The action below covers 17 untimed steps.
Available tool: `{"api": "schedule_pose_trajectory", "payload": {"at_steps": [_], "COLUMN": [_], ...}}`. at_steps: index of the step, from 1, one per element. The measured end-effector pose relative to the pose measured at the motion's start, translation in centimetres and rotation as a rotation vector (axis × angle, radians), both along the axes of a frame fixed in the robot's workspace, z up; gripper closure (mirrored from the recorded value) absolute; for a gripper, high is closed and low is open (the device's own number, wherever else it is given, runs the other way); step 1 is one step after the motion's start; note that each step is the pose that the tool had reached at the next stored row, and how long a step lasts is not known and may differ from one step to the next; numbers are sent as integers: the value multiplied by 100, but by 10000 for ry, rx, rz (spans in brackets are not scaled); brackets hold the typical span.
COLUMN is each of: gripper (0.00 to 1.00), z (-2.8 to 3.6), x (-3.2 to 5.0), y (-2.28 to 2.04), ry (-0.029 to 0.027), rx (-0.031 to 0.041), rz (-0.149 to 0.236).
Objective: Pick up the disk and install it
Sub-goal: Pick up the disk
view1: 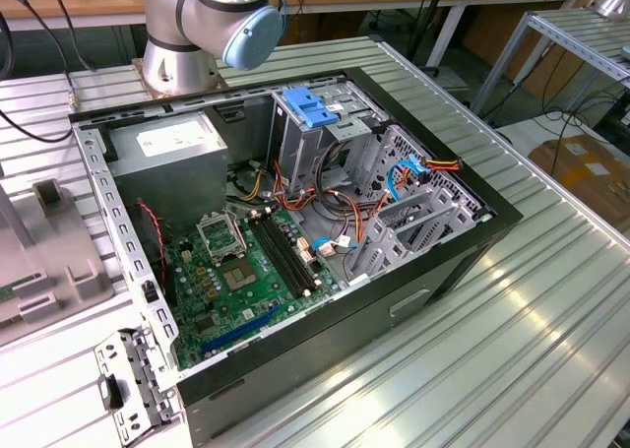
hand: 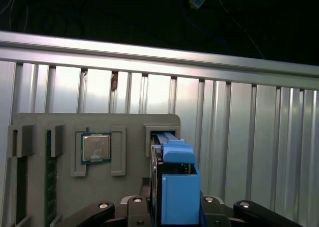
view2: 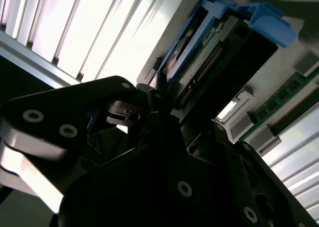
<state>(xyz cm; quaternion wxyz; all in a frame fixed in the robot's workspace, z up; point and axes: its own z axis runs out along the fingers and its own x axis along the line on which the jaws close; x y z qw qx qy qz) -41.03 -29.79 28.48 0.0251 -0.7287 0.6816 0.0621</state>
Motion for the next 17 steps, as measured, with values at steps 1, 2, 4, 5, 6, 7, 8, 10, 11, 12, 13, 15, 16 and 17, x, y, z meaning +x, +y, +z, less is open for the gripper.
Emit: {"api": "schedule_pose_trajectory", "payload": {"at_steps": [1,2,4,5,6,7,8,10,11,12,13,15,16,17], "gripper": [62,62,62,62,62,62,62,62,62,62,62,63,63,63], "z": [12,18,29,34,39,44,47,48,50,50,51,51,52,53], "x": [0,0,0,0,0,0,0,0,0,0,0,0,0,0], "y": [0,0,0,0,0,0,0,0,0,0,0,1,2,2], "ry": [0,0,0,0,0,1,0,-2,0,0,2,2,1,0], "rx": [0,0,0,0,0,0,0,2,0,1,0,2,2,3], "rz": [0,0,0,0,0,0,0,0,0,0,0,1,0,0]}}
